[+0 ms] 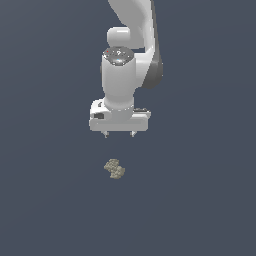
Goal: Pick up the object and move it to a goal position.
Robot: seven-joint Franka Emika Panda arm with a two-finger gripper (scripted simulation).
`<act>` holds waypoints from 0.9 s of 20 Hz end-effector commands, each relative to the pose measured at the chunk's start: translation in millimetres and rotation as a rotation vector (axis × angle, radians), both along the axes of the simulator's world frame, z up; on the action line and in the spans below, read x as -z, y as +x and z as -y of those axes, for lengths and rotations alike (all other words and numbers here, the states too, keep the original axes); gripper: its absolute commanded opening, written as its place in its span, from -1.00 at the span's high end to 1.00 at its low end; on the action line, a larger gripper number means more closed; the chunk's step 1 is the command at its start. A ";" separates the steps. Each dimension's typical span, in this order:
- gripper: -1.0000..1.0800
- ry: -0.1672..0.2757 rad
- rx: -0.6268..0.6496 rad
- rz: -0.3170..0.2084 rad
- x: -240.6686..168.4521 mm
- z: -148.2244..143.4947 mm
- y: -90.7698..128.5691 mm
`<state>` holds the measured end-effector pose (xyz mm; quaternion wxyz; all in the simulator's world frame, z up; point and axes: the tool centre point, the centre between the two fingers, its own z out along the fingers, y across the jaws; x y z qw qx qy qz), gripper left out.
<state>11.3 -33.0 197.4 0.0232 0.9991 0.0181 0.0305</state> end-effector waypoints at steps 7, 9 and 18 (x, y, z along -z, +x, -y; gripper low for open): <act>-0.92 -0.004 -0.082 -0.013 10.8 2.9 11.9; -0.92 -0.005 -0.114 -0.018 15.3 4.1 16.5; -0.92 -0.001 -0.315 -0.047 45.3 12.1 43.3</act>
